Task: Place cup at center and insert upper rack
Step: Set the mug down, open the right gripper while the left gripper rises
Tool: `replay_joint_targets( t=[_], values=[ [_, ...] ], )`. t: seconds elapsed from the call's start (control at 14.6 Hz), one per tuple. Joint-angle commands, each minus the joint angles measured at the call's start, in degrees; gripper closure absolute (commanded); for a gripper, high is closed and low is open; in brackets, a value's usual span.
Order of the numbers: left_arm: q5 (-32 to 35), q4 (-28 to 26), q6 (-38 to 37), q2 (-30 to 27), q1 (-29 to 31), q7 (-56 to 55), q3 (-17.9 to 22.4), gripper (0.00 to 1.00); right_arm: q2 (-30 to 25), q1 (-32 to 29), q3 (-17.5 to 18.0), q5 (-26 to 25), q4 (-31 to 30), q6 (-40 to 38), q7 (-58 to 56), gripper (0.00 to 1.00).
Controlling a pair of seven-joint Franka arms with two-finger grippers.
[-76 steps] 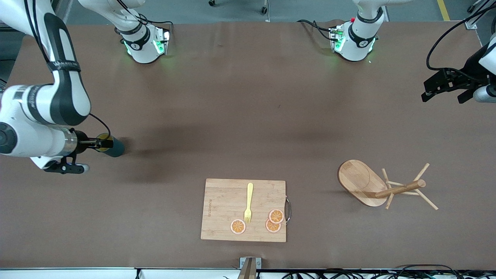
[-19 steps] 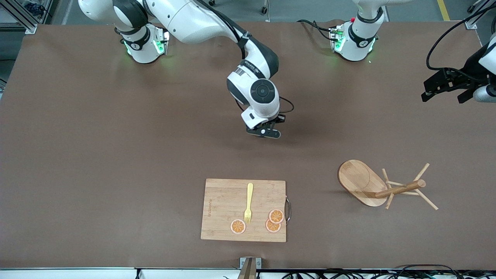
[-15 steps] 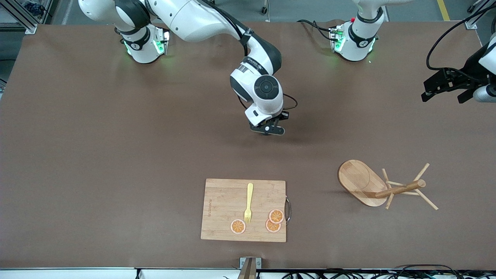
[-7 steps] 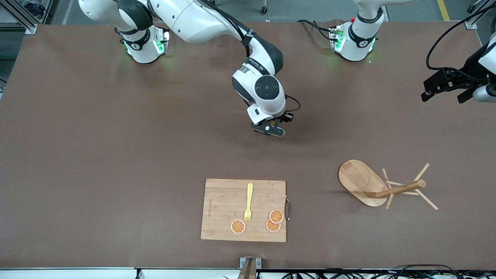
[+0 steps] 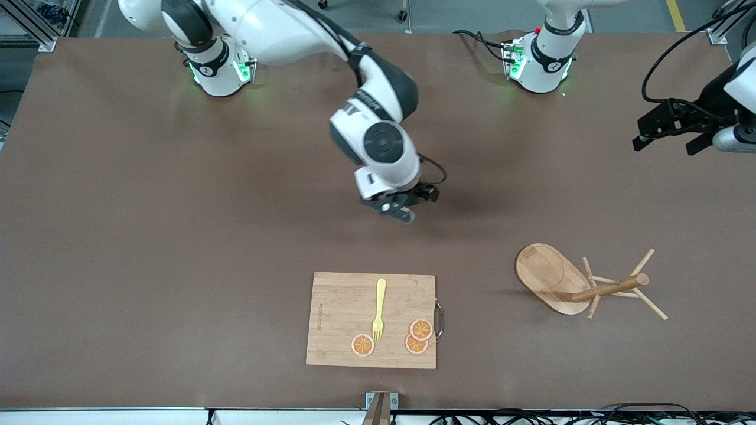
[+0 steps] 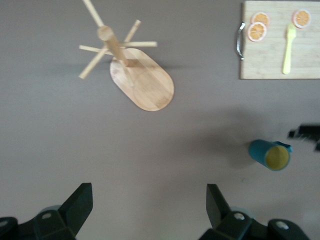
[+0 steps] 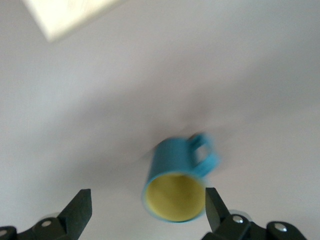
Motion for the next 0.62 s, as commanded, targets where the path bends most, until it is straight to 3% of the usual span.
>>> replay_joint_targets(
  t=[0.0,0.07,0.27,0.55],
  values=[
    [-0.8,-0.7,-1.0,-2.8,0.1,-4.3,-4.6,0.00,-7.8,-11.4,0.8,0.9,-1.9,-11.8,-10.1,0.00],
    [-0.8,-0.7,-1.0,-3.0,0.1,-7.1,-6.5,0.00,-9.8,-14.8,0.5,0.0,-2.1,-15.4,-13.1,0.00],
    [-0.8,-0.7,-0.9,-2.9,0.0,-15.2,-12.9,0.00,-13.8,-23.0,-0.1,-9.3,-2.5,-21.0,-22.6,0.00],
    [-0.1,-0.3,2.0,-2.0,-0.2,-28.3,-24.1,0.00,-18.0,-34.3,-0.2,-10.5,-2.6,-22.9,-44.0,0.00]
  ],
)
